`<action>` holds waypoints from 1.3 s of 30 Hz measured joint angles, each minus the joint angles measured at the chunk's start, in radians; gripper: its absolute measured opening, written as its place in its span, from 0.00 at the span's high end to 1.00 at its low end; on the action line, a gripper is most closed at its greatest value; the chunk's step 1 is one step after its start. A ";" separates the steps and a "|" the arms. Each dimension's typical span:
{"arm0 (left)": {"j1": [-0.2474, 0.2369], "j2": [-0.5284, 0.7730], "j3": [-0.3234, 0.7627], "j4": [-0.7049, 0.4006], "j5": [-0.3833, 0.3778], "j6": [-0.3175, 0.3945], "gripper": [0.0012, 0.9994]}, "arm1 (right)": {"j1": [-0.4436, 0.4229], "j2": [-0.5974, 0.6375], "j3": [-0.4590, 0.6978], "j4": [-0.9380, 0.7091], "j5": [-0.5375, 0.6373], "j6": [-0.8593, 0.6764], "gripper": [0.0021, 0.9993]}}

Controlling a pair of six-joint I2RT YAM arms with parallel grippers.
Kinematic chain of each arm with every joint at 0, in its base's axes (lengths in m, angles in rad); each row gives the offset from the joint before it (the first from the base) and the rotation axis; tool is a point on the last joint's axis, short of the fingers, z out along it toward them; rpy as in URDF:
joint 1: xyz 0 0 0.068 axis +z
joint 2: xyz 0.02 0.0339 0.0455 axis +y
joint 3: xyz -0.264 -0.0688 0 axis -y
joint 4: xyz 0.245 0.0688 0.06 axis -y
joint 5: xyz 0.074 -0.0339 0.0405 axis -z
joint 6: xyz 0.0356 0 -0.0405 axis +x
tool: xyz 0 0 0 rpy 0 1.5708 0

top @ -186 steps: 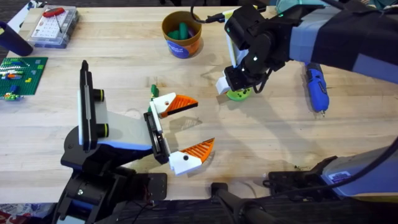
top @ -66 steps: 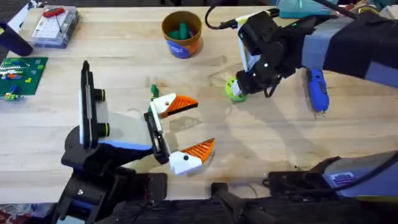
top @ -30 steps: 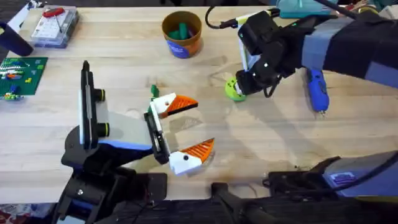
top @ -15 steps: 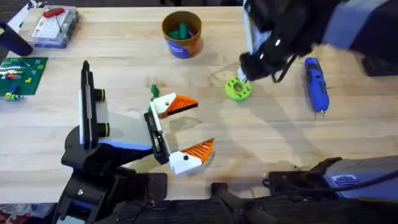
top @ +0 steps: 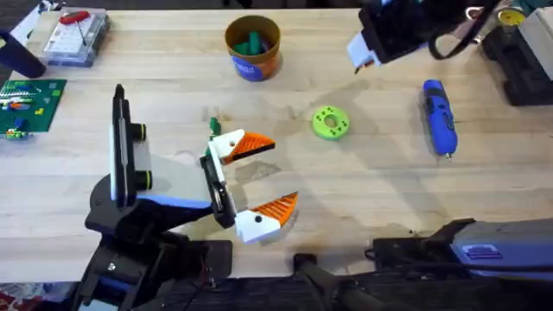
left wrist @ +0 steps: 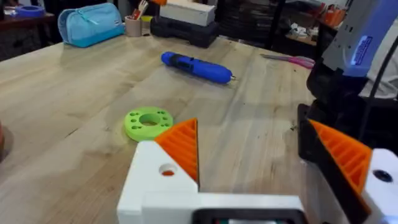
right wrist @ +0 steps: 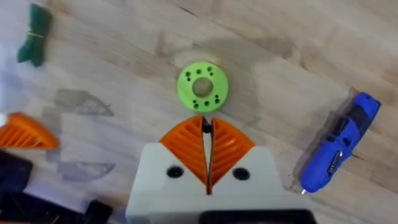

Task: Pick up the gripper from the table and insert it into the empty holder that is missing its gripper. Then pick up a screw, insert it into the mounting hole, and use the screwdriver to tighten it. Finally, clean up the table by picking up the vegetable and placing it into the bucket.

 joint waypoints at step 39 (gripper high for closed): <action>0.000 0.000 0.000 0.000 0.000 0.000 0.01 | 0.521 0.187 0.266 -0.026 -0.094 -0.200 1.00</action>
